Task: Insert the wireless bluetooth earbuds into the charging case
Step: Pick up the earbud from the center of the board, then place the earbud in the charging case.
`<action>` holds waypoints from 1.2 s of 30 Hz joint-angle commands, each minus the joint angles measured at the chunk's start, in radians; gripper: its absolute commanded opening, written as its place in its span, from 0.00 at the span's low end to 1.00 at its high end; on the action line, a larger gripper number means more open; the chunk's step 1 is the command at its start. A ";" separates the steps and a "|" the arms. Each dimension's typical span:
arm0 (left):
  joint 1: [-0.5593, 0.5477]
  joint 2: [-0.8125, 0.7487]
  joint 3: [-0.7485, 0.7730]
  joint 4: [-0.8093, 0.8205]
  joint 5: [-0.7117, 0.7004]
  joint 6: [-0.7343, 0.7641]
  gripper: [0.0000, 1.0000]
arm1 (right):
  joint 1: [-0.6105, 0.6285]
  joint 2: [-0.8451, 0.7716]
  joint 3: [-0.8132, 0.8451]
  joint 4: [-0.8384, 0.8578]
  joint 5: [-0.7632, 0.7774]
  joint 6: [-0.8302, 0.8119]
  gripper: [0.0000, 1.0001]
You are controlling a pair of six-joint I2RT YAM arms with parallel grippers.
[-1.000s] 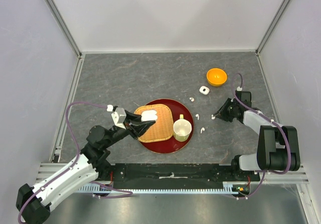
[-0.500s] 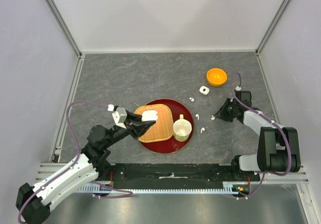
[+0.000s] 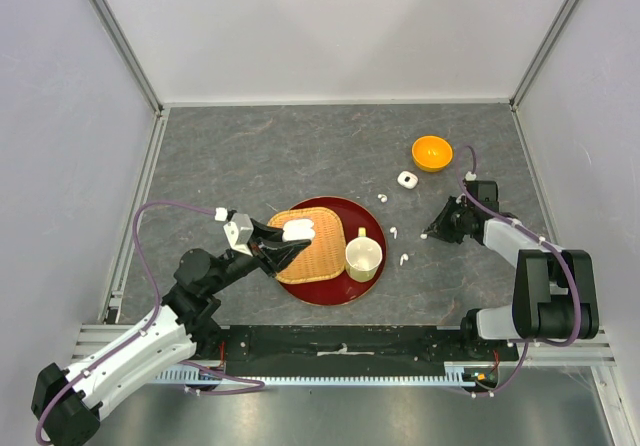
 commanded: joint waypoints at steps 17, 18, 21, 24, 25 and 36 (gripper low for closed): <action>-0.003 0.004 0.031 0.037 0.052 -0.025 0.02 | 0.068 -0.201 0.328 -0.108 -0.405 -0.089 0.00; -0.003 0.012 0.037 0.034 0.066 -0.025 0.02 | 0.097 -0.206 0.348 -0.106 -0.434 -0.092 0.00; -0.001 0.021 0.054 0.021 0.098 -0.019 0.02 | 0.165 -0.221 0.432 -0.109 -0.587 -0.115 0.00; -0.003 0.033 0.072 0.009 0.130 -0.010 0.02 | 0.235 -0.246 0.516 -0.120 -0.682 -0.142 0.00; -0.003 0.036 0.075 0.005 0.141 -0.007 0.02 | 0.251 -0.254 0.554 -0.120 -0.701 -0.150 0.00; -0.003 0.125 0.124 0.035 0.316 -0.011 0.02 | 0.491 -0.284 0.777 -0.327 -0.830 -0.360 0.00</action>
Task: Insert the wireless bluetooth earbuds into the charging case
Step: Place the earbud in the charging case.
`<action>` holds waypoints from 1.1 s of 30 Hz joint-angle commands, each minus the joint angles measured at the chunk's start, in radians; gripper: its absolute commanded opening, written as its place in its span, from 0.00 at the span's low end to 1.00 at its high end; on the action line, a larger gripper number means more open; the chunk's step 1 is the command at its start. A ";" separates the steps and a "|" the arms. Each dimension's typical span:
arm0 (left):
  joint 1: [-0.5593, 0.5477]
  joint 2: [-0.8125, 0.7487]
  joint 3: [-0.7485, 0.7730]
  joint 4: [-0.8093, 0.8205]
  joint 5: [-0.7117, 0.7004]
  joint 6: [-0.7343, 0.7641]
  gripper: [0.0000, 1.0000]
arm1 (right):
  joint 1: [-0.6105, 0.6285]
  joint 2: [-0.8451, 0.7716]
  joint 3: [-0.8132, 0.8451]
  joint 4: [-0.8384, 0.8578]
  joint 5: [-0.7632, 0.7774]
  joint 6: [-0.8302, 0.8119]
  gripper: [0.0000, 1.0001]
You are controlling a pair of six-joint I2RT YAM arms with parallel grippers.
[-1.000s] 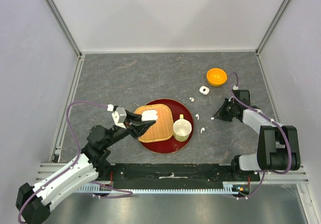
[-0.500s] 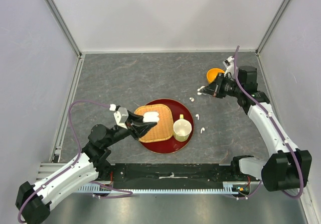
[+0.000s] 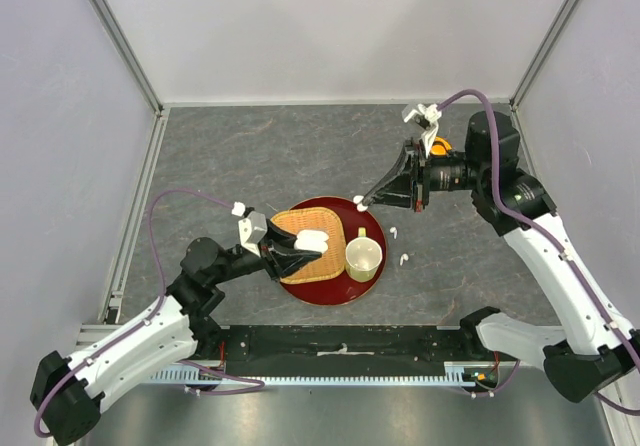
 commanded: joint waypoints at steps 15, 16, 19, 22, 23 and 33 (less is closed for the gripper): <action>-0.003 0.128 0.118 0.142 0.344 -0.045 0.02 | 0.426 0.154 0.211 -0.433 0.263 -0.398 0.00; -0.003 0.130 0.119 0.142 0.348 -0.045 0.02 | 0.431 0.159 0.214 -0.433 0.262 -0.401 0.00; -0.003 0.138 0.121 0.147 0.368 -0.055 0.02 | 0.449 0.165 0.215 -0.419 0.263 -0.395 0.00; -0.003 0.148 0.122 0.153 0.382 -0.068 0.02 | 0.471 0.176 0.217 -0.413 0.277 -0.385 0.00; -0.004 0.151 0.124 0.160 0.384 -0.071 0.02 | 0.477 0.179 0.218 -0.407 0.279 -0.384 0.00; -0.004 0.190 0.138 0.190 0.424 -0.094 0.02 | 0.521 0.203 0.209 -0.371 0.303 -0.369 0.00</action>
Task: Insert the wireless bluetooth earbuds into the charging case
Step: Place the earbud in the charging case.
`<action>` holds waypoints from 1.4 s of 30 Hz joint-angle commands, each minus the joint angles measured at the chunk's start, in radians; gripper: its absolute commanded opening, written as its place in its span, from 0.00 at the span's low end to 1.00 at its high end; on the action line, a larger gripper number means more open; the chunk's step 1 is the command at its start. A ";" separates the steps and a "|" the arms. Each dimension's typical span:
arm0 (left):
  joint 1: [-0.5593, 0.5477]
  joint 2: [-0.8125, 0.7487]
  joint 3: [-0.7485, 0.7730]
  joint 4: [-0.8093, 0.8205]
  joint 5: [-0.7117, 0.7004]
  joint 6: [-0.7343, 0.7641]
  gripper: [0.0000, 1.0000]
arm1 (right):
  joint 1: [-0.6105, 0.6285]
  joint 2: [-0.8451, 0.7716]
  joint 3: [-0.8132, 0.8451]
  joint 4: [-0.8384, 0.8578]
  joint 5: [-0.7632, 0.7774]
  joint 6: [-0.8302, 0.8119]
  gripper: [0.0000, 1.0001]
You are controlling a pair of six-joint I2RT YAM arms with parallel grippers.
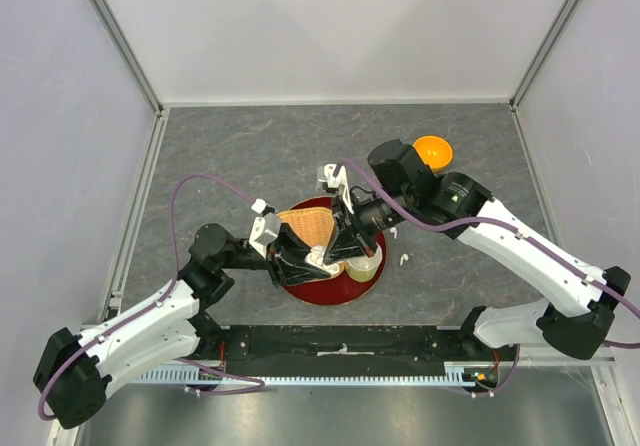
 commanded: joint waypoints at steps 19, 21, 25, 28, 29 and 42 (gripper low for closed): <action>-0.004 0.027 0.044 0.104 0.100 -0.074 0.02 | 0.029 0.057 0.039 0.062 0.040 -0.004 0.00; -0.004 0.027 0.044 0.106 0.094 -0.067 0.02 | 0.034 0.065 0.036 0.058 0.057 -0.003 0.00; -0.004 0.018 0.041 0.107 0.070 -0.050 0.02 | 0.046 0.065 0.024 0.048 0.076 0.000 0.00; -0.004 0.004 0.033 0.107 0.053 -0.036 0.02 | 0.049 0.065 0.019 0.042 0.112 0.006 0.01; -0.004 0.000 0.033 0.106 0.047 -0.027 0.02 | 0.052 0.063 0.023 0.041 0.120 0.008 0.02; -0.004 -0.025 0.013 0.081 0.001 -0.001 0.02 | 0.058 0.065 0.081 0.050 0.220 0.022 0.36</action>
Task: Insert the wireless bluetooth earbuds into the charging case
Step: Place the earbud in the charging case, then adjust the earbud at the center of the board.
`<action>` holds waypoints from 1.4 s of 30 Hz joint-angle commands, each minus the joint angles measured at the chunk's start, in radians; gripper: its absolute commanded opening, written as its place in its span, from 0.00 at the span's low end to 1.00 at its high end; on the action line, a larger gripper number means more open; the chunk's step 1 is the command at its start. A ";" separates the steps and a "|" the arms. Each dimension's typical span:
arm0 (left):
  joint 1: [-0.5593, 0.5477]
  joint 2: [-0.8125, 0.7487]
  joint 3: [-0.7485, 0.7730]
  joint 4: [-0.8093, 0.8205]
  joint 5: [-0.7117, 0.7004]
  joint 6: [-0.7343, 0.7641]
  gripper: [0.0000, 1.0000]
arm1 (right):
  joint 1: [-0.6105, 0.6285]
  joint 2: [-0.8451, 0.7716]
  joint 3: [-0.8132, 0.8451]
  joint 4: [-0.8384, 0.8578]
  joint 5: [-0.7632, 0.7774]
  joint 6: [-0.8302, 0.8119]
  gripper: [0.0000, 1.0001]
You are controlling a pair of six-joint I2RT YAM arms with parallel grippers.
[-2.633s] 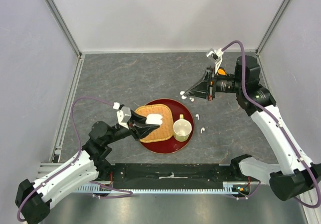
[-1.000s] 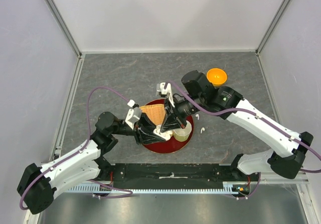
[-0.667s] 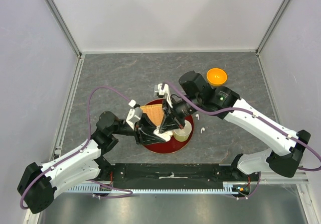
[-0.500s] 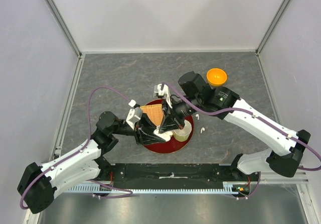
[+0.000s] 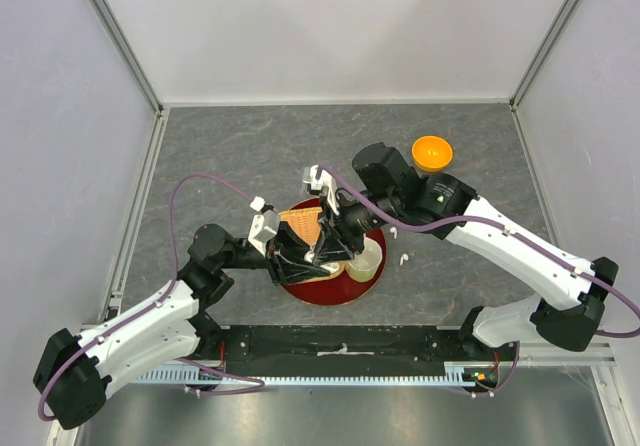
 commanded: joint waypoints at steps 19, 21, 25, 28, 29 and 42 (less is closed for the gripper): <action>-0.005 -0.075 -0.017 -0.002 -0.059 0.072 0.02 | -0.018 -0.211 0.047 0.162 0.387 0.055 0.84; -0.005 -0.091 -0.023 -0.014 -0.075 0.081 0.02 | -0.047 -0.228 0.019 0.184 0.473 0.074 0.86; -0.005 -0.109 -0.023 -0.037 -0.088 0.089 0.02 | -0.216 -0.237 -0.030 0.192 0.474 0.114 0.87; -0.005 -0.120 -0.020 -0.044 -0.094 0.091 0.02 | -0.412 -0.211 -0.091 0.230 0.385 0.179 0.86; -0.003 -0.124 -0.017 -0.054 -0.094 0.091 0.02 | -0.456 -0.199 -0.111 0.254 0.360 0.195 0.84; -0.005 -0.193 -0.013 -0.139 -0.128 0.117 0.02 | -0.797 0.212 -0.346 0.406 0.266 0.443 0.62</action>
